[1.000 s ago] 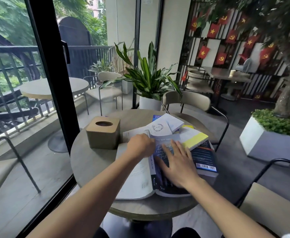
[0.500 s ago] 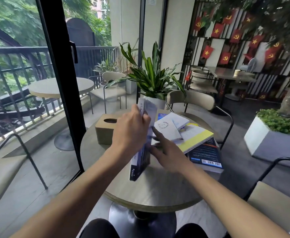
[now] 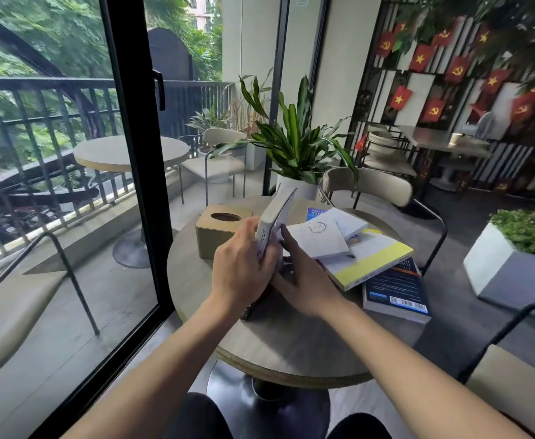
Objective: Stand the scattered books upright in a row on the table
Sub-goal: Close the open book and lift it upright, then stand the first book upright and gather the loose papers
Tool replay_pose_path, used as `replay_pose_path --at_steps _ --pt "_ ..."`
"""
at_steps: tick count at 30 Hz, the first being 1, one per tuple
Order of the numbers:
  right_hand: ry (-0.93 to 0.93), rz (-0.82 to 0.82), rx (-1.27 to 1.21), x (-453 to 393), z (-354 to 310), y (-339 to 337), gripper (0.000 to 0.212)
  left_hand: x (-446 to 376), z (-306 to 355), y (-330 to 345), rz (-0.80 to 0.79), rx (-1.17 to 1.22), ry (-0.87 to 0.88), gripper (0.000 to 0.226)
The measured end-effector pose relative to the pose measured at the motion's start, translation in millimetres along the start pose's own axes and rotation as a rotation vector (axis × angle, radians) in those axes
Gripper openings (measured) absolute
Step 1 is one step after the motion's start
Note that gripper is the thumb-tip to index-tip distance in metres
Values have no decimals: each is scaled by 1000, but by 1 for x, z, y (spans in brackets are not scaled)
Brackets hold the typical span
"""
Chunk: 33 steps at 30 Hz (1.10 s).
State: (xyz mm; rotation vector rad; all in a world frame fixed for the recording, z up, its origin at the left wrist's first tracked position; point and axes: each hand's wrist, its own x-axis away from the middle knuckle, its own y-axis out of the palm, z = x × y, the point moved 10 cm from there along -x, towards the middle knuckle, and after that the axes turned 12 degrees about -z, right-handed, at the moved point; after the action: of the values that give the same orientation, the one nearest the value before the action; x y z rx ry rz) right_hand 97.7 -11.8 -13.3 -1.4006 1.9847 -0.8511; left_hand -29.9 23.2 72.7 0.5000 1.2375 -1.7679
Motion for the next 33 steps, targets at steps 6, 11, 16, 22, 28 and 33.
replay_pose_path --at_steps 6,11,16,22,28,33 --pt "-38 -41 144 1 -3 11 93 11 -36 30 -182 -37 -190 37" --pt "-1 -45 285 -2 3 8 91 13 -34 29 -168 -23 -208 32" --pt "188 178 575 -7 31 -29 82 18 -39 27 -94 -24 -247 28" --pt "561 131 772 -11 90 -55 83 16 -43 27 -61 12 -285 14" --pt "626 109 722 -16 100 -47 78 12 -39 32 -73 -1 -264 18" --pt "688 272 489 -15 97 -65 66 13 -42 31 -80 28 -281 13"
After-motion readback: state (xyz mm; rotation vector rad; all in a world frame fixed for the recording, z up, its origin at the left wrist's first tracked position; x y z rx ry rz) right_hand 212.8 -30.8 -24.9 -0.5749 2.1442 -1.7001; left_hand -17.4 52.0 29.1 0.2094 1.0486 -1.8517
